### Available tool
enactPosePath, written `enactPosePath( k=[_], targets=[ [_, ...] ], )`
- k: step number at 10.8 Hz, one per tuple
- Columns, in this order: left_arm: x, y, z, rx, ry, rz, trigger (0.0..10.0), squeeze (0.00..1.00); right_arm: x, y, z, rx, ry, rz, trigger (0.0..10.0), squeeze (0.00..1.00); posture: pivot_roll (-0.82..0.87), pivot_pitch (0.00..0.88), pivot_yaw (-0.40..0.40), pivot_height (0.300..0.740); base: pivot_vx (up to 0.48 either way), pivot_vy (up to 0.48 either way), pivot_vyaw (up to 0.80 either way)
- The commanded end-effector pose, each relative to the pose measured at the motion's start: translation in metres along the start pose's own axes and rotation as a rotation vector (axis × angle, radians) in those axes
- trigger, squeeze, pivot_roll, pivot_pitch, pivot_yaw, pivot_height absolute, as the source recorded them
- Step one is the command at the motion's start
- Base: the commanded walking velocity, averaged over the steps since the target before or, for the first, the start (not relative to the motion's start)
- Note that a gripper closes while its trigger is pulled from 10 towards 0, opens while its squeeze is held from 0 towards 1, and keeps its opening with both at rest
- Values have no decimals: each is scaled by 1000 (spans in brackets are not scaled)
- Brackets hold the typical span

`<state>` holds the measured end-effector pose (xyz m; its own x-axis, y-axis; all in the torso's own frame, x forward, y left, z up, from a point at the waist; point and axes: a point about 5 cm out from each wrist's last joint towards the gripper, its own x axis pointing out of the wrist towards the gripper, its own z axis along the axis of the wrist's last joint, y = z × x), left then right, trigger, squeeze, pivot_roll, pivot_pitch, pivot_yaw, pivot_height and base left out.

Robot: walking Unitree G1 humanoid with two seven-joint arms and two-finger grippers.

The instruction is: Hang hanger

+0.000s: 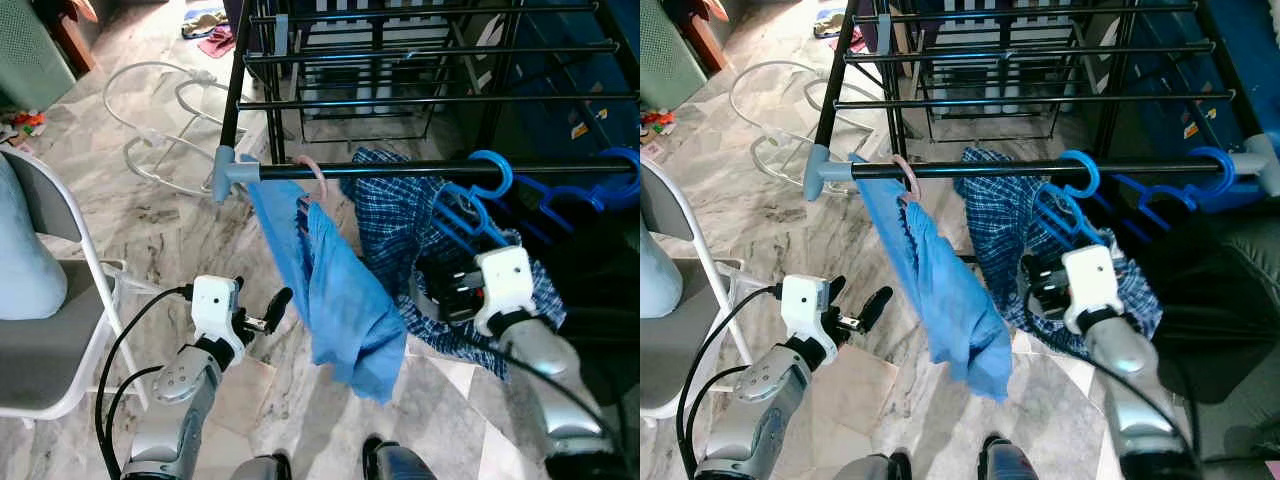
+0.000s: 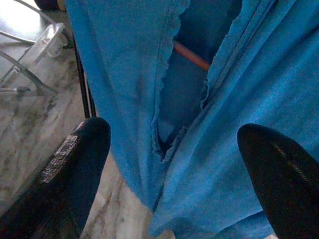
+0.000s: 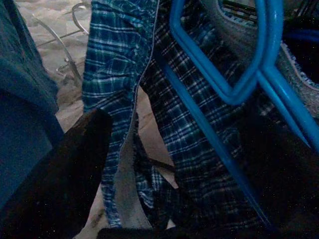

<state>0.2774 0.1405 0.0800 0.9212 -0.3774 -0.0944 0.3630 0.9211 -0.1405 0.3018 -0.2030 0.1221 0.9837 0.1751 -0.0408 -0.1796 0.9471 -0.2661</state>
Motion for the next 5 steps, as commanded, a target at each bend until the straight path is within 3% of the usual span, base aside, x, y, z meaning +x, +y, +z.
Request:
enactPosePath(
  k=[1, 5],
  targets=[
    [-3, 2, -6, -10, 25, 18, 10000, 0, 3, -8, -1, 0, 2, -11, 10000, 0, -83, 208, 90, 740, 0, 0, 0],
    [-2, 1, -6, -13, 23, 22, 10000, 0, 4, -22, 13, -28, -69, -20, 10000, 0, -80, 207, 85, 740, 0, 0, 0]
  ],
)
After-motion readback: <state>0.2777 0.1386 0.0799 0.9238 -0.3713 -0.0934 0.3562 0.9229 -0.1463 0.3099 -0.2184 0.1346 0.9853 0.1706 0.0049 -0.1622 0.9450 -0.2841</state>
